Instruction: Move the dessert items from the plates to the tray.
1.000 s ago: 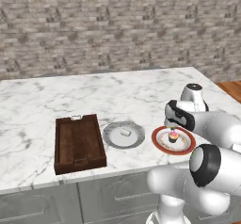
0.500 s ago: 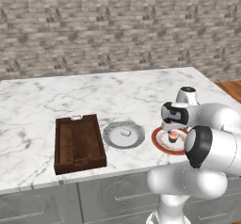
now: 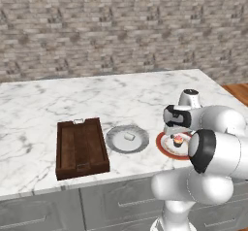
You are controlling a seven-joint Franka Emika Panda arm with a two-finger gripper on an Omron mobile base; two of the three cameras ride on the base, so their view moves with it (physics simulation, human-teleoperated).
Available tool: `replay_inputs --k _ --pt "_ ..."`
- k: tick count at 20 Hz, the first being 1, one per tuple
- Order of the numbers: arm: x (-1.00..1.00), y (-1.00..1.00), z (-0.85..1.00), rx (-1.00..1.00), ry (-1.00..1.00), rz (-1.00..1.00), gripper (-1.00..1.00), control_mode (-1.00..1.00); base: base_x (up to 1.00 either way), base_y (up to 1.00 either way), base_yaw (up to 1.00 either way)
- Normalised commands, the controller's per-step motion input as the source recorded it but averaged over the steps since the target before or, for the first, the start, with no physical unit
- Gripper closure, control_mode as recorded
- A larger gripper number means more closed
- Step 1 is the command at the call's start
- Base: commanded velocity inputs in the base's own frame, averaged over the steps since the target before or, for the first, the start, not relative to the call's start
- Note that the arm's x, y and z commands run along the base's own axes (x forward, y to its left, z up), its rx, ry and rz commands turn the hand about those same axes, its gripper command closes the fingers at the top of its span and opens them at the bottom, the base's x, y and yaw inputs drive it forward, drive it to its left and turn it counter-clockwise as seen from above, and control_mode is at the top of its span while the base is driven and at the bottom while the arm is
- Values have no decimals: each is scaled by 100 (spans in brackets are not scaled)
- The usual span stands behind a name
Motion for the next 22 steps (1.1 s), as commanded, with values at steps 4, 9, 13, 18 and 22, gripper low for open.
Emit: replay_inputs --k 4,9,13,18,22 --pt "0 0 -3 0 0 0 -100 -100 0 0 0" --pt "-3 2 -13 0 0 0 -100 -100 0 0 0" --pt "0 1 -6 0 0 0 -100 -100 0 0 0" --pt "0 0 -16 0 0 0 -100 -100 0 0 0" --pt "0 0 -30 0 0 0 -100 -100 0 0 0"
